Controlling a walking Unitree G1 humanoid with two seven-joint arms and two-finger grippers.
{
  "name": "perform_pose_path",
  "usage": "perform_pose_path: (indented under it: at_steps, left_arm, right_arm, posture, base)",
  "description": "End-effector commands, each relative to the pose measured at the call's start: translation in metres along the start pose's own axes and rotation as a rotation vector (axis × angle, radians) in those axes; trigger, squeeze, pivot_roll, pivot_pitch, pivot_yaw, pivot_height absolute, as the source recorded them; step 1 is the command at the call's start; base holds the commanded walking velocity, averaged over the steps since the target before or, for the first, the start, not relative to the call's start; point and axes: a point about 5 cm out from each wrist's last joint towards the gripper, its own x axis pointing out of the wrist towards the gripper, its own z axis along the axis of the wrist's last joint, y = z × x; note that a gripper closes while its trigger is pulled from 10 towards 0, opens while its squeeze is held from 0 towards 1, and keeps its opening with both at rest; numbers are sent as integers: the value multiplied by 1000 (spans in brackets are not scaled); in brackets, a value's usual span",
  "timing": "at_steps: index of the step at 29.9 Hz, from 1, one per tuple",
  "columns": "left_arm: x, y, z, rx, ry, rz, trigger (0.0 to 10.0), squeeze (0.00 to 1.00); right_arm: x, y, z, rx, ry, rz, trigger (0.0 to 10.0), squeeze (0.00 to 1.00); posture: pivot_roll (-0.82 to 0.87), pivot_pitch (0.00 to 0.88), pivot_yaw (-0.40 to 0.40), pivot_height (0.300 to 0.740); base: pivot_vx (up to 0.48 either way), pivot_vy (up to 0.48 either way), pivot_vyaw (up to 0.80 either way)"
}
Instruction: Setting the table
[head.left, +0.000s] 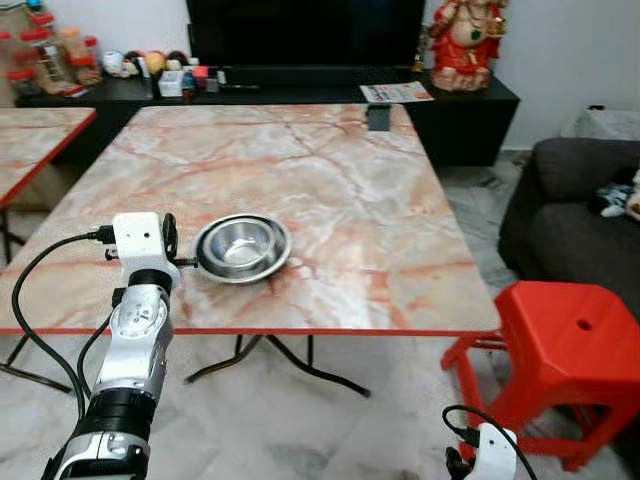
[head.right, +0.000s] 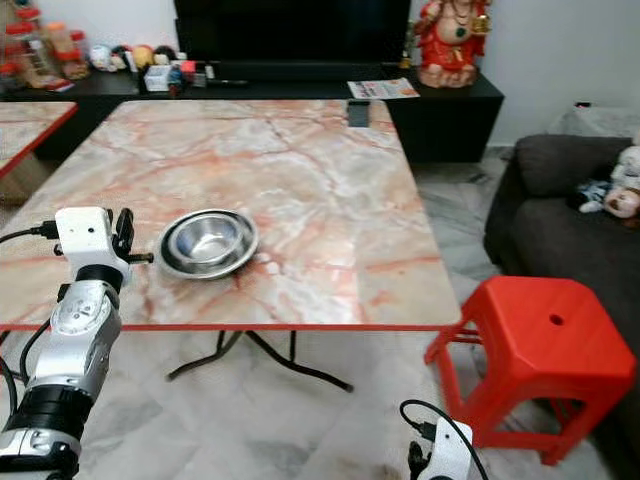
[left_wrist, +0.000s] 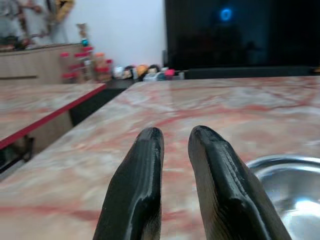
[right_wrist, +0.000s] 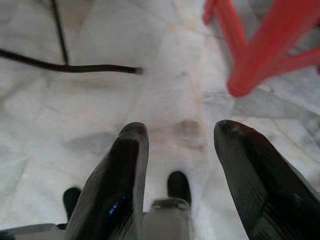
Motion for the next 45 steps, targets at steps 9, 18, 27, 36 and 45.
perform_pose_path:
  at_steps: [9, 18, 27, 36, 45]
  left_arm:
    - [1, 4, 0, 22, 7, 9, 10000, 0]
    - [2, 7, 1, 28, 5, 20, 10000, 0]
    - [2, 10, 2, 32, 2, 29, 10000, 0]
    - [1, 13, 2, 37, 2, 41, 10000, 0]
    - [0, 16, 1, 42, 7, 49, 10000, 0]
  right_arm:
    - [-1, 1, -5, 20, 5, -7, 10000, 0]
    - [-1, 3, -3, 26, 0, -5, 10000, 0]
    - [-1, 3, -3, 27, 1, -5, 10000, 0]
    - [0, 5, -3, 24, 1, 2, 10000, 0]
    - [0, 7, -2, 22, -1, 8, 10000, 0]
  posture:
    - [-11, 0, 11, 728]
    - [-4, 0, 10, 728]
    - [-1, 0, 9, 728]
    - [11, 0, 4, 728]
    - [17, 0, 7, 728]
  base:
    - [0, 365, 0]
    - [0, 365, 0]
    - [0, 368, 0]
    - [0, 366, 0]
    - [0, 368, 0]
